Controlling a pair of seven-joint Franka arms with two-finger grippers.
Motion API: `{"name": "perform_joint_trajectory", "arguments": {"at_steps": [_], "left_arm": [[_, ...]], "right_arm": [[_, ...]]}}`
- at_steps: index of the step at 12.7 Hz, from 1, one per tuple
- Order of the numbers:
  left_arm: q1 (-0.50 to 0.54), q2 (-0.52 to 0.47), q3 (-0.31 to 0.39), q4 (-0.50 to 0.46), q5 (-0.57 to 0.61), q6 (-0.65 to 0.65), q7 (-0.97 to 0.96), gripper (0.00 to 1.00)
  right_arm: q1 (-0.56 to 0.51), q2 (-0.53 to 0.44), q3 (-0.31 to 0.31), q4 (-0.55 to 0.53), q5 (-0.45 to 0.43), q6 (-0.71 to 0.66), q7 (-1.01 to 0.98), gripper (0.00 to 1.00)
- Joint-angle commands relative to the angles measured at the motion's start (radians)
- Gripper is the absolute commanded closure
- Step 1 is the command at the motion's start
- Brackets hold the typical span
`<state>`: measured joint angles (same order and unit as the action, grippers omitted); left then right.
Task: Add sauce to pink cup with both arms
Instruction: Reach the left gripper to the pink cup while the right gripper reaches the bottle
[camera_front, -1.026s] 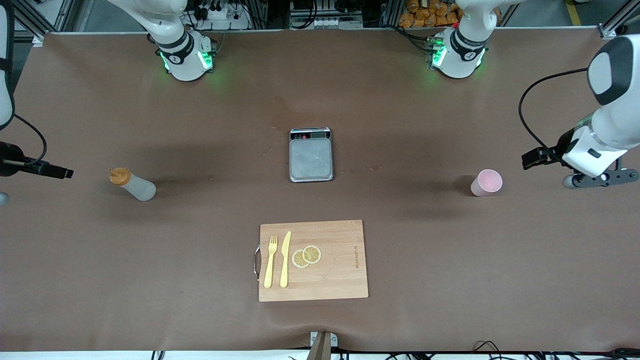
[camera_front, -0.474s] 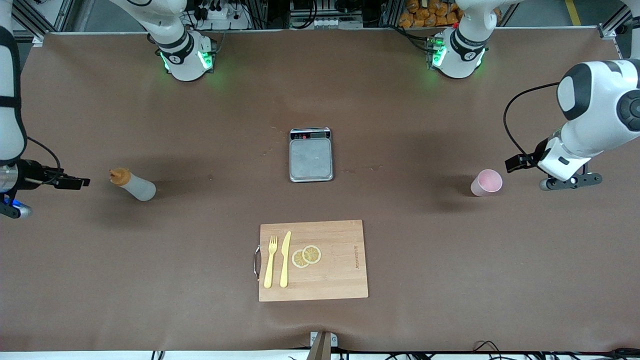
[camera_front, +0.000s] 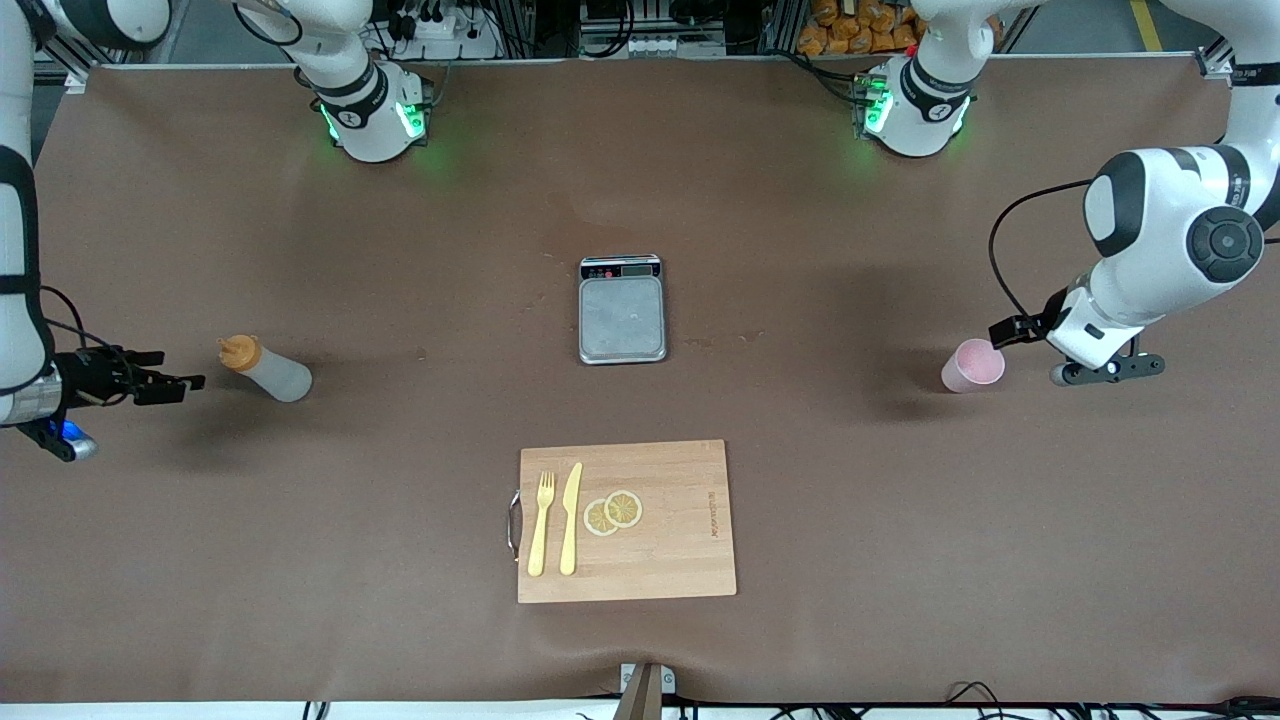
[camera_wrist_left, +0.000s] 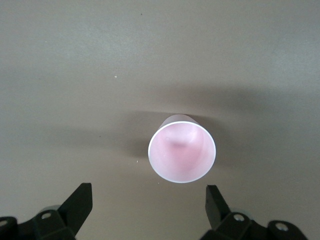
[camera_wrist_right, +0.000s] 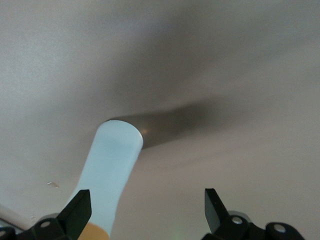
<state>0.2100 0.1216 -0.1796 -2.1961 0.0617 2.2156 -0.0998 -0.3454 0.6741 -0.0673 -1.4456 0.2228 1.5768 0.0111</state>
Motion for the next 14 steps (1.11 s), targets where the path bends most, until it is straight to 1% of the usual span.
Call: {"name": "perform_joint_trajectory", "arguments": {"at_steps": [1,2,3,7,10,14], "left_arm": [[0.02,0.021,-0.003,-0.016,0.01,0.044,0.008,0.0],[0.02,0.038,-0.003,-0.02,0.01,0.058,0.009,0.0],[0.023,0.05,-0.003,-0.022,0.013,0.075,0.008,0.0],[0.026,0.067,-0.004,-0.037,0.016,0.099,0.008,0.0],[0.028,0.101,-0.001,-0.039,0.016,0.124,0.008,0.0],[0.04,0.119,-0.001,-0.037,0.018,0.135,0.008,0.0]], "right_arm": [[-0.021,0.082,0.014,0.074,0.1,-0.04,0.055,0.0],[-0.021,0.091,0.014,0.073,0.137,-0.041,0.084,0.0],[-0.02,0.1,0.014,0.073,0.15,-0.04,0.102,0.0],[-0.009,0.139,0.017,0.065,0.159,-0.046,0.194,0.0],[0.0,0.17,0.018,0.062,0.21,-0.073,0.214,0.0],[0.009,0.197,0.021,0.047,0.216,-0.096,0.21,0.0]]}}
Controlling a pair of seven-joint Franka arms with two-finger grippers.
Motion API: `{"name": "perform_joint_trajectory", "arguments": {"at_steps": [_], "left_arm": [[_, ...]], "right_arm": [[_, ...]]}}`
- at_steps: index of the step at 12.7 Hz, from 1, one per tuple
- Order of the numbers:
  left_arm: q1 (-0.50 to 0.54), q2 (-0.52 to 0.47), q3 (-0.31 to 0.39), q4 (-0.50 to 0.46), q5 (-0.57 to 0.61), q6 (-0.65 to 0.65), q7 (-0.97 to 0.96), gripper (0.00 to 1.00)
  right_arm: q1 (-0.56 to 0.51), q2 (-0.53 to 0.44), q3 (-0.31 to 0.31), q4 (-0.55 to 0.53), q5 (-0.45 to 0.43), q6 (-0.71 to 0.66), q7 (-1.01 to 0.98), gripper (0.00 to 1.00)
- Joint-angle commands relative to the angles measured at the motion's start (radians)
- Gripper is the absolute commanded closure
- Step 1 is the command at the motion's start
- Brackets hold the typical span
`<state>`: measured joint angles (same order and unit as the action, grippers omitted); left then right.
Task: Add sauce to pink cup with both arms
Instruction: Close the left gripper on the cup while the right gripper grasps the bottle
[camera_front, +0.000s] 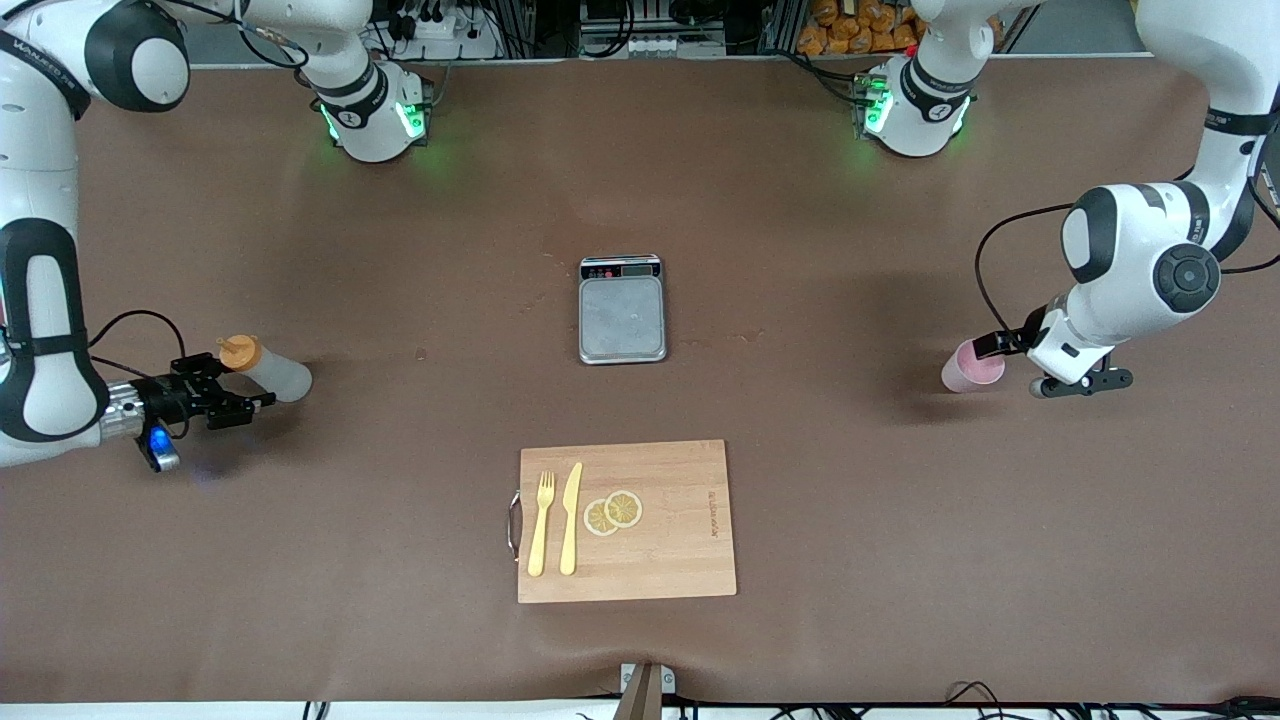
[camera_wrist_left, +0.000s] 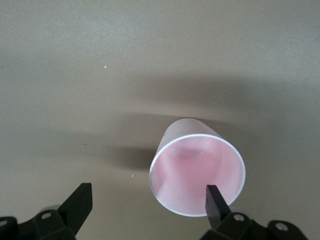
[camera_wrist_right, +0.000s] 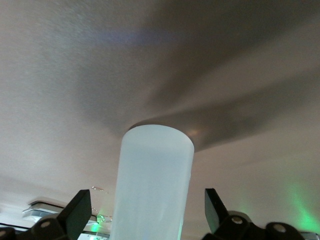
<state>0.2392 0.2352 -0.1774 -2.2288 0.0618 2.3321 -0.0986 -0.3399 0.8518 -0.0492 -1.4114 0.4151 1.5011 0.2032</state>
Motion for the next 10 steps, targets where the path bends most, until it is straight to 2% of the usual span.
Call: {"name": "perform_joint_trajectory", "arguments": {"at_steps": [1,4,6,7,9,10], "left_arm": [[0.009,0.012,-0.004,-0.005,0.016,0.02,0.005,0.0],[0.009,0.029,-0.005,0.0,0.016,0.029,0.005,0.0],[0.009,0.045,-0.004,0.006,0.016,0.032,0.005,0.09],[0.009,0.052,-0.004,0.009,0.016,0.032,0.005,0.14],[0.009,0.062,-0.005,0.012,0.016,0.032,0.005,0.33],[0.009,0.067,-0.005,0.012,0.018,0.032,0.005,0.53]], "right_arm": [[0.012,0.02,0.003,0.011,0.03,-0.041,0.021,0.0],[0.013,0.021,0.003,-0.001,0.031,-0.055,0.025,0.0],[0.013,0.026,0.003,-0.001,0.03,-0.055,0.016,0.0],[0.013,0.027,0.002,-0.001,0.028,-0.056,0.006,0.1],[0.013,0.027,0.002,-0.001,0.025,-0.056,-0.013,0.27],[0.01,0.026,0.002,0.0,0.022,-0.056,-0.018,0.37]]}}
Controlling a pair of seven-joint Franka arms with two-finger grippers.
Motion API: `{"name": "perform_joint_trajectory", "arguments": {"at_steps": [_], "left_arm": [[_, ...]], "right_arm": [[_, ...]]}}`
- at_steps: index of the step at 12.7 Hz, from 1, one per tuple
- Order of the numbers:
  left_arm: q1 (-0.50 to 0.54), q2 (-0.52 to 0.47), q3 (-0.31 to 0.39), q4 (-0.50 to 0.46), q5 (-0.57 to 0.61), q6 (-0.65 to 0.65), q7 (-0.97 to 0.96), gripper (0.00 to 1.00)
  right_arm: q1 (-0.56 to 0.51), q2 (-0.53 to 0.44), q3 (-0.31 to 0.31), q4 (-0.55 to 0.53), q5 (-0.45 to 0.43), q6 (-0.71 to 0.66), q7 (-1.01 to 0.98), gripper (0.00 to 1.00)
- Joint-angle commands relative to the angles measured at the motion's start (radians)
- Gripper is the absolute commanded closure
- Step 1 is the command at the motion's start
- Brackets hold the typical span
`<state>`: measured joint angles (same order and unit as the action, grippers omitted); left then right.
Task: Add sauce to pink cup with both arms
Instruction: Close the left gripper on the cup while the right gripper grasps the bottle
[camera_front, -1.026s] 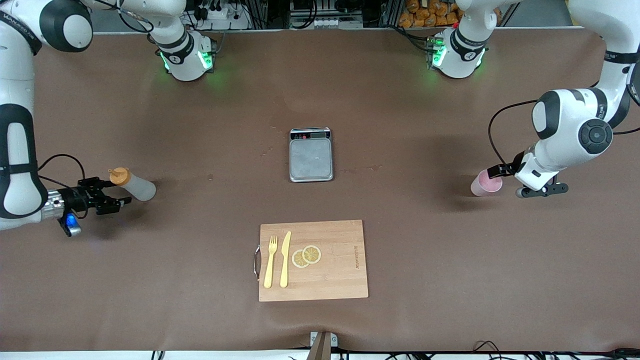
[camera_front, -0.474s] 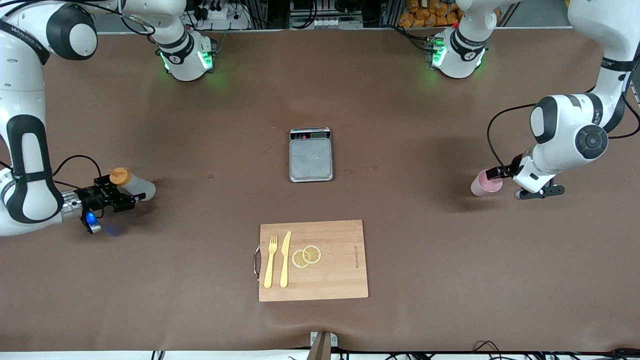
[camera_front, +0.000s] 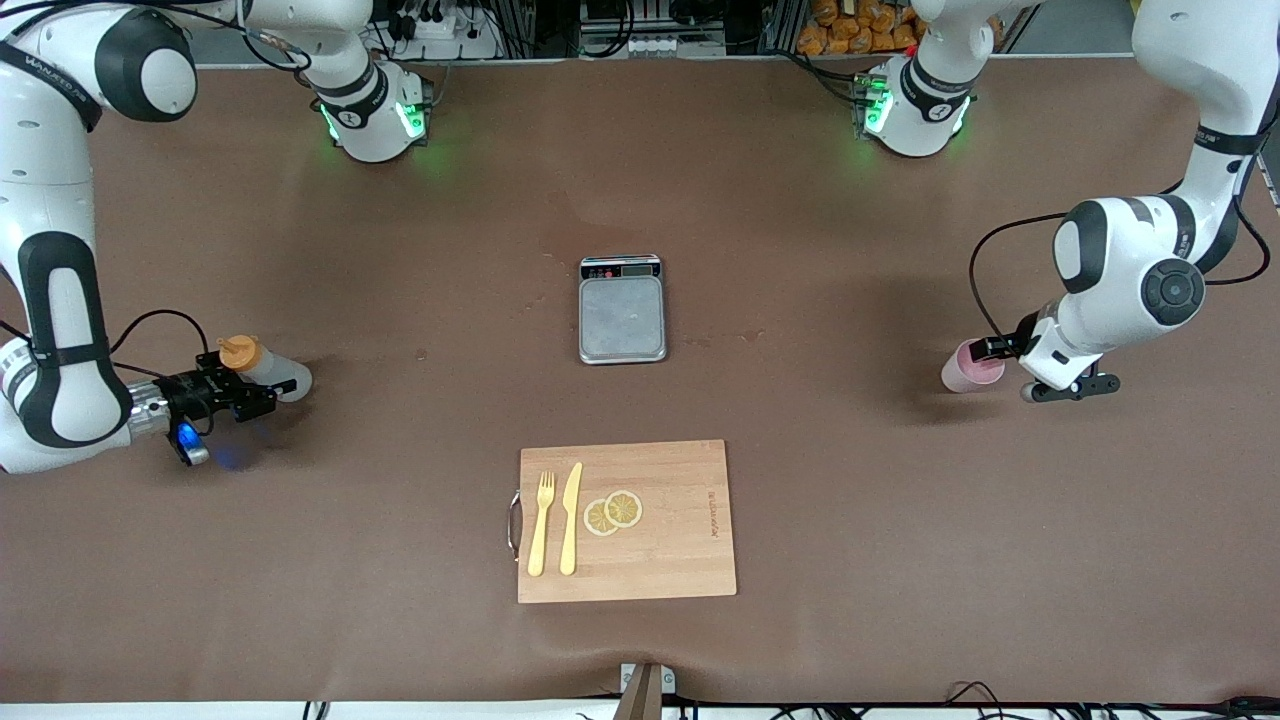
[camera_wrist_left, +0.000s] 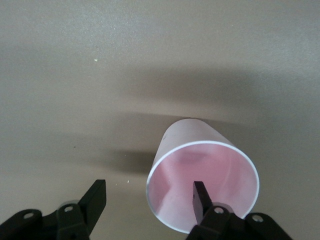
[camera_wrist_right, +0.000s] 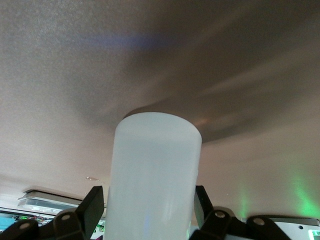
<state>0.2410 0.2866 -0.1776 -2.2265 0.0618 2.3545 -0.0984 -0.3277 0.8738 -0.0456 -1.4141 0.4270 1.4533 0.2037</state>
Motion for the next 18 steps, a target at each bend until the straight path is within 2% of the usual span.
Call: {"name": "perform_joint_trajectory", "arguments": {"at_steps": [1,2,3,6,9,14,16,18], "left_arm": [[0.007,0.017,-0.005,0.013,0.016,0.009,0.005,0.72],[0.007,0.017,-0.006,0.011,0.018,0.008,0.005,0.89],[0.007,0.016,-0.008,0.013,0.018,0.008,0.002,1.0],[0.006,0.0,-0.01,0.042,0.018,-0.021,0.008,1.0],[0.003,-0.026,-0.031,0.126,0.016,-0.168,0.011,1.0],[0.003,-0.066,-0.143,0.255,-0.003,-0.348,-0.007,1.0],[0.0,-0.064,-0.193,0.297,-0.049,-0.397,-0.046,1.0],[-0.002,-0.063,-0.278,0.324,-0.051,-0.416,-0.12,1.0]], "right_arm": [[-0.002,0.004,-0.002,0.004,0.009,-0.008,-0.018,0.38],[-0.005,0.004,-0.002,0.006,0.007,-0.008,-0.018,0.39],[-0.004,0.004,-0.002,0.007,0.006,-0.008,-0.015,0.39],[0.002,0.001,-0.003,0.012,0.002,-0.008,-0.006,0.42],[0.018,-0.006,-0.003,0.023,-0.019,-0.031,0.015,0.43],[0.07,-0.026,-0.007,0.041,-0.068,-0.053,0.097,0.47],[0.087,-0.027,-0.008,0.078,-0.092,-0.095,0.127,0.46],[0.131,-0.03,-0.008,0.121,-0.152,-0.123,0.219,0.46]]}}
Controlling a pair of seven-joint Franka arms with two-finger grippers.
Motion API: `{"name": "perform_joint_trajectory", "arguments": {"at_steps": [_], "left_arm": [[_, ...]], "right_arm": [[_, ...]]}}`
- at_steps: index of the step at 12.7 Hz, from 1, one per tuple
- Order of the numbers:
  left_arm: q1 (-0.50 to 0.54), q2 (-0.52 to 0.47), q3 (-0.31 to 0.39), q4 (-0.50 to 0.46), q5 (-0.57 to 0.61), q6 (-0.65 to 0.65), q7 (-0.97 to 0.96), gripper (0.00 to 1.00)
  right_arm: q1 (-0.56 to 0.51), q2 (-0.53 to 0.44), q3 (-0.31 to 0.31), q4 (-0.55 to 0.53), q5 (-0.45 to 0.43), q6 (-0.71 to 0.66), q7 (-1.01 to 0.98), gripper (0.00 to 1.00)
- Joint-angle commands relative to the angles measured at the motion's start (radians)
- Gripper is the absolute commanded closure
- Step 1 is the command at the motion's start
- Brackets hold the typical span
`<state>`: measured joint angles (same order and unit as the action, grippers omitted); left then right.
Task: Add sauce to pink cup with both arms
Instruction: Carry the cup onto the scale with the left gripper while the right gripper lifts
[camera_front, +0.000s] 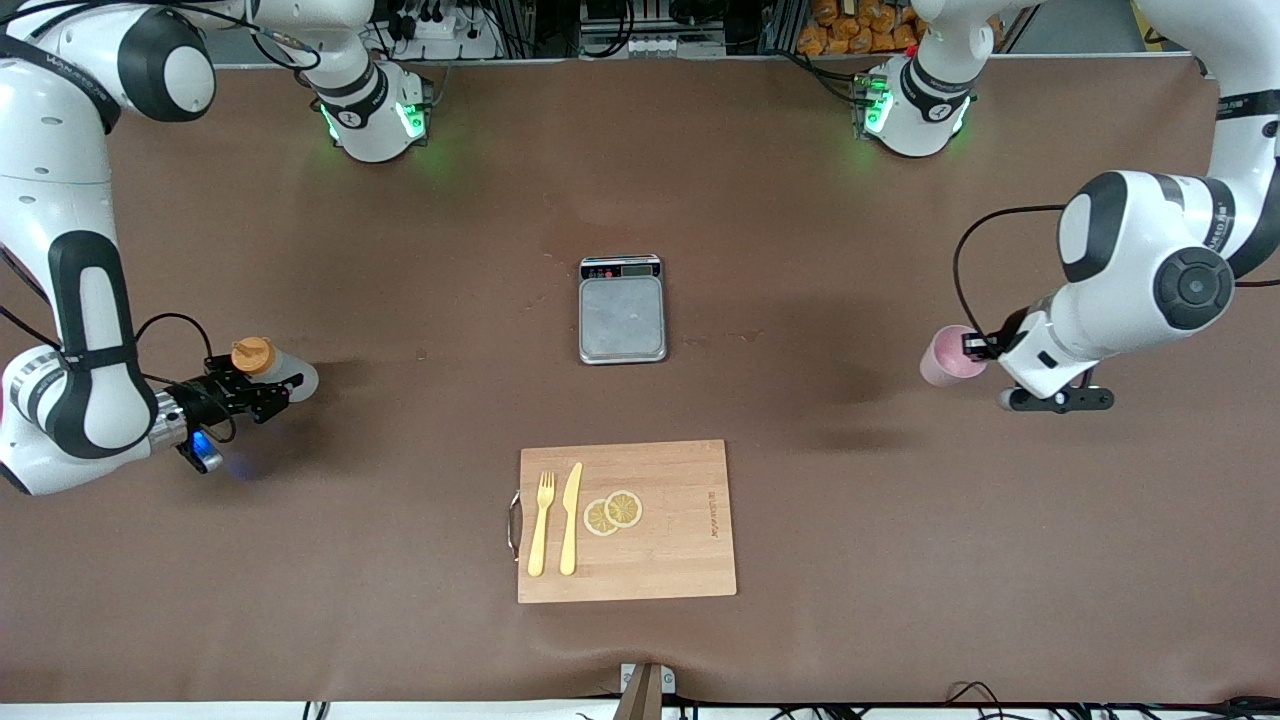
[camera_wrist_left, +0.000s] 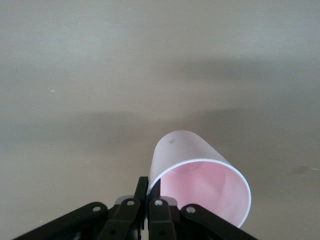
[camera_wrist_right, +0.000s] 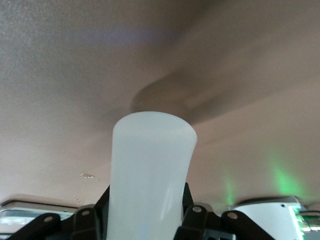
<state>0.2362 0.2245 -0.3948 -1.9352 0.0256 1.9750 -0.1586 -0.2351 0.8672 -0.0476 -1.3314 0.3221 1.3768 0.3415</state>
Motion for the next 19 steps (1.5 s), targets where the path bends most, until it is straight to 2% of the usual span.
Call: {"name": "perform_joint_trajectory", "arguments": {"at_steps": [1,3,5,8,13,15,19], "left_arm": [[0.002,0.002,-0.103,0.041,-0.015,-0.036,-0.129,1.0],[-0.003,0.013,-0.188,0.061,-0.016,-0.034,-0.263,1.0],[-0.043,0.03,-0.242,0.076,-0.015,-0.034,-0.404,1.0],[-0.165,0.065,-0.243,0.114,-0.015,-0.033,-0.592,1.0],[-0.379,0.244,-0.234,0.278,0.004,-0.009,-0.902,1.0],[-0.425,0.306,-0.233,0.317,0.013,0.028,-0.991,1.0],[-0.48,0.369,-0.233,0.317,0.013,0.102,-1.049,1.0]], "right_arm": [[0.058,-0.025,-0.006,0.046,-0.064,-0.061,0.115,0.46],[0.1,-0.049,-0.008,0.05,-0.083,-0.064,0.16,0.46],[0.126,-0.069,-0.005,0.052,-0.113,-0.064,0.221,0.46],[0.161,-0.086,-0.006,0.051,-0.133,-0.064,0.264,0.46],[0.247,-0.114,-0.005,0.046,-0.19,-0.061,0.398,0.48],[0.284,-0.116,-0.005,0.046,-0.19,-0.061,0.457,0.48],[0.336,-0.119,-0.005,0.044,-0.19,-0.056,0.548,0.48]]}}
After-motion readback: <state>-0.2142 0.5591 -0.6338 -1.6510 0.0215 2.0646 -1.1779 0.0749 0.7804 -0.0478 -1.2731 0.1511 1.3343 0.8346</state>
